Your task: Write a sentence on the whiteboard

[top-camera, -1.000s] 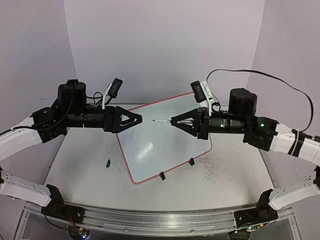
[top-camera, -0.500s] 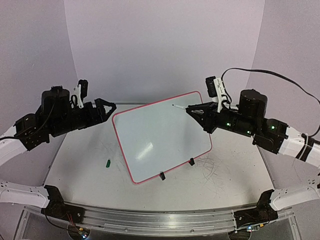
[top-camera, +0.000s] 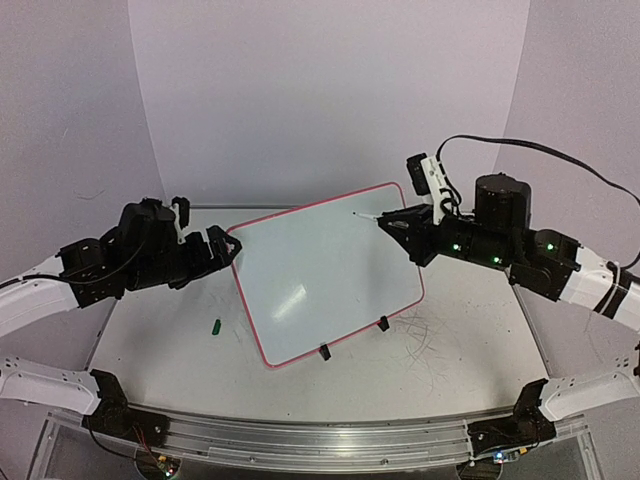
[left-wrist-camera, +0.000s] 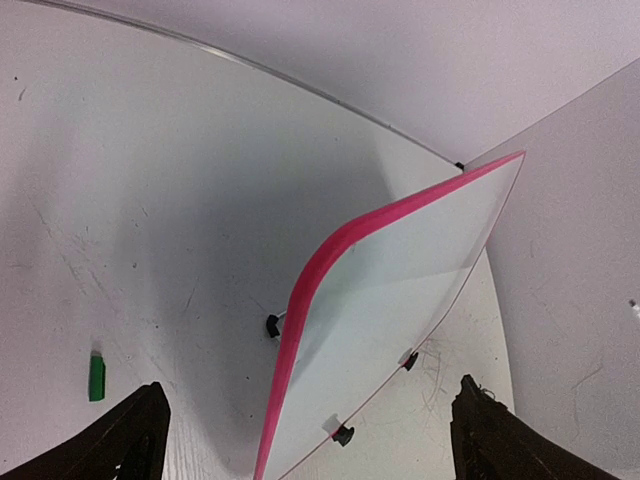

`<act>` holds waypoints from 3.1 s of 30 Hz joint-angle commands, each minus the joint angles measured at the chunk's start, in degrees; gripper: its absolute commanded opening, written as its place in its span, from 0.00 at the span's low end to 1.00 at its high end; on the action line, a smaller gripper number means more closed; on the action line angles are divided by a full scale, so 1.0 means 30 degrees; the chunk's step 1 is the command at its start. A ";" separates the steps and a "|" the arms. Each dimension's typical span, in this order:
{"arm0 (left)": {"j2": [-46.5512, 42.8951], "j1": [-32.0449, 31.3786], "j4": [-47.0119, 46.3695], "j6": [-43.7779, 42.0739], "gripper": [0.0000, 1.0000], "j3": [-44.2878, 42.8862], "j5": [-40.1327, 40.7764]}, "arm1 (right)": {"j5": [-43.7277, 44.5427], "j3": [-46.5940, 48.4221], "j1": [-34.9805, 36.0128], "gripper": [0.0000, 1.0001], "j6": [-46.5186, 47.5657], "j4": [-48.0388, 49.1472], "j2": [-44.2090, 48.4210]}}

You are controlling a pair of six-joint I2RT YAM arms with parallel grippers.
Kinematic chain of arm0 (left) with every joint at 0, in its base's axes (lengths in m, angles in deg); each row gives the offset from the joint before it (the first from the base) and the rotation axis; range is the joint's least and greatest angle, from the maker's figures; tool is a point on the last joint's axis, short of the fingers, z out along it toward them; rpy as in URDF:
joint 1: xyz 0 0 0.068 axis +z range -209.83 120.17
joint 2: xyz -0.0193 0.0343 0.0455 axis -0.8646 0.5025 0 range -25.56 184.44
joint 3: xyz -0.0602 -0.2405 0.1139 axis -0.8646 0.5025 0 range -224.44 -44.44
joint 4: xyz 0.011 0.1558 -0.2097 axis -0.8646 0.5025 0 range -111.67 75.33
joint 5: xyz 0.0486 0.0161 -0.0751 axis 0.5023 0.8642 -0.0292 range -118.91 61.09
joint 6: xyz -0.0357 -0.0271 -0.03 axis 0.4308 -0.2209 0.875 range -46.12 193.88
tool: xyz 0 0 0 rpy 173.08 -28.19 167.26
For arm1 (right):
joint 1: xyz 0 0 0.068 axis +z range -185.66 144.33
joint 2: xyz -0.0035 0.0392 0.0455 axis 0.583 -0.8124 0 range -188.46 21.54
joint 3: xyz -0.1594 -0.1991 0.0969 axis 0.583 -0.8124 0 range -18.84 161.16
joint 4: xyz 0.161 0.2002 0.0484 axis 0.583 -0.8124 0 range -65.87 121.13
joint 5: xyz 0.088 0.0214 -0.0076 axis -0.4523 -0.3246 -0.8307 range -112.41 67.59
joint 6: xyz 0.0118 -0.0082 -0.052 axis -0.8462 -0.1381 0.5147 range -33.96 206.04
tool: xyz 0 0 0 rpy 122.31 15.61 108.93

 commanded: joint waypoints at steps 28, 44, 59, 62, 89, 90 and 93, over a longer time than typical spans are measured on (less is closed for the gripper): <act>-0.2987 0.3021 -1.1766 -0.4677 0.99 0.9422 -0.9697 | -0.1029 0.1724 0.0014 0.00 0.0371 -0.0016 -0.0220; -0.1545 0.5504 -1.6920 -0.5295 0.94 1.1536 -1.3945 | -0.1386 0.3188 -0.0001 0.00 -0.0564 -0.0020 -0.2013; -0.0791 0.6091 -2.0307 -0.4832 0.82 1.2262 -1.6301 | -0.2857 0.4321 0.0015 0.00 0.0455 0.0277 -0.3276; -0.0618 0.6079 -2.0453 -0.4921 0.75 1.2094 -1.6477 | -0.3177 0.4520 -0.0006 0.00 0.0672 0.0302 -0.3554; 0.3171 0.6091 -2.2264 -0.6714 0.43 1.0228 -1.6082 | -0.4043 0.5632 0.1129 0.00 0.2847 0.0329 -0.5723; 0.3333 0.6091 -2.2321 -0.6784 0.42 1.0145 -1.6209 | -0.4015 0.5687 0.1156 0.00 0.2866 0.0338 -0.5792; 0.3819 0.6091 -2.2428 -0.7014 0.36 0.9945 -1.6403 | -0.3960 0.5865 0.1227 0.00 0.2910 0.0360 -0.5961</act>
